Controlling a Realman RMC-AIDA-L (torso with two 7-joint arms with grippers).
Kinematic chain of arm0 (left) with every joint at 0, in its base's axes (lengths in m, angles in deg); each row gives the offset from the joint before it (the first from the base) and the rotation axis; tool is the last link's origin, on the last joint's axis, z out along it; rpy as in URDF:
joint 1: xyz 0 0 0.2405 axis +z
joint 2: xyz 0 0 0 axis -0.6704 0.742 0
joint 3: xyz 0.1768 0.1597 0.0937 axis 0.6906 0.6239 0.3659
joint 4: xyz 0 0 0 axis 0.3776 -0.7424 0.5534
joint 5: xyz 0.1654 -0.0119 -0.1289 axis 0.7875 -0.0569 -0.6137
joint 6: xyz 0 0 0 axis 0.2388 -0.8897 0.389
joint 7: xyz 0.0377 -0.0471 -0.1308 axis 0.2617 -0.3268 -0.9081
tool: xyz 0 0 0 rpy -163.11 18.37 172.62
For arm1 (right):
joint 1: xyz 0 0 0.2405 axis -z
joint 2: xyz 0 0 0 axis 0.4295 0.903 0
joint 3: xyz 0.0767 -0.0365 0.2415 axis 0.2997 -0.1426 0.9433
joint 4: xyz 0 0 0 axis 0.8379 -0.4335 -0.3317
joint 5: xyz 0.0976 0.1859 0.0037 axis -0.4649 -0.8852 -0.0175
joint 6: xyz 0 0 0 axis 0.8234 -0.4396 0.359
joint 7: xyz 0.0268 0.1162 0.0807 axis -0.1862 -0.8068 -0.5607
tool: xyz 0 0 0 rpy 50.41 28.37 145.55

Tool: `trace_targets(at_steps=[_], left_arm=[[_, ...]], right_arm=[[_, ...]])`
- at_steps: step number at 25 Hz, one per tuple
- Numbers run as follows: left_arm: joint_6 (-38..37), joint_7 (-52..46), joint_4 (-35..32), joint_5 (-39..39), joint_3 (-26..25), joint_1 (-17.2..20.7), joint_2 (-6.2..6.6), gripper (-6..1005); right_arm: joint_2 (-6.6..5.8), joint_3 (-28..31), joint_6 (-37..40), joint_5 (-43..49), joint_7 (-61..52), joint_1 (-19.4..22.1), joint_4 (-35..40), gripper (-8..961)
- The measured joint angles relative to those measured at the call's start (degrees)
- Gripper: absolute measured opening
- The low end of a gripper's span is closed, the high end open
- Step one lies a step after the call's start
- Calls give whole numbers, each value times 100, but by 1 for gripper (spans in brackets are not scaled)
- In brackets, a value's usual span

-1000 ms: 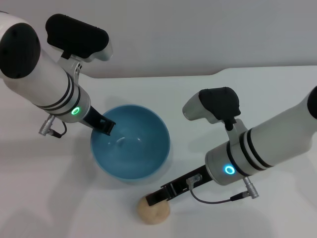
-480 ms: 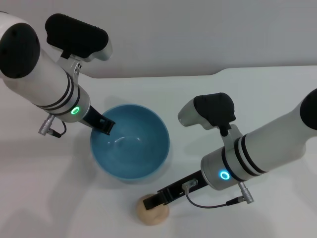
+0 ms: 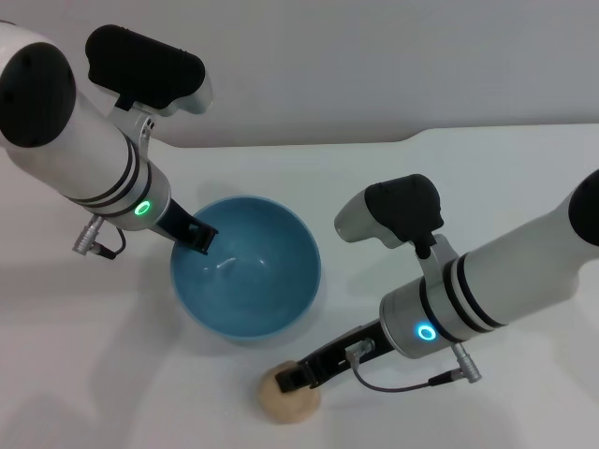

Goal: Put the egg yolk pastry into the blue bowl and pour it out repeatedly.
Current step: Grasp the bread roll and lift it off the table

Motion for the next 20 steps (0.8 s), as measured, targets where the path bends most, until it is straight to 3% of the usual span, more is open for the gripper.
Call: trace_targets(at_steps=[10, 20], left_arm=[[0, 0, 0, 14, 0, 0, 0, -2], [121, 4, 0, 30, 7, -13, -1, -2]], right_arm=[[-33, 81, -248, 5, 82, 177, -645, 225], [-52, 1064, -1446, -914, 708, 811, -1987, 139]])
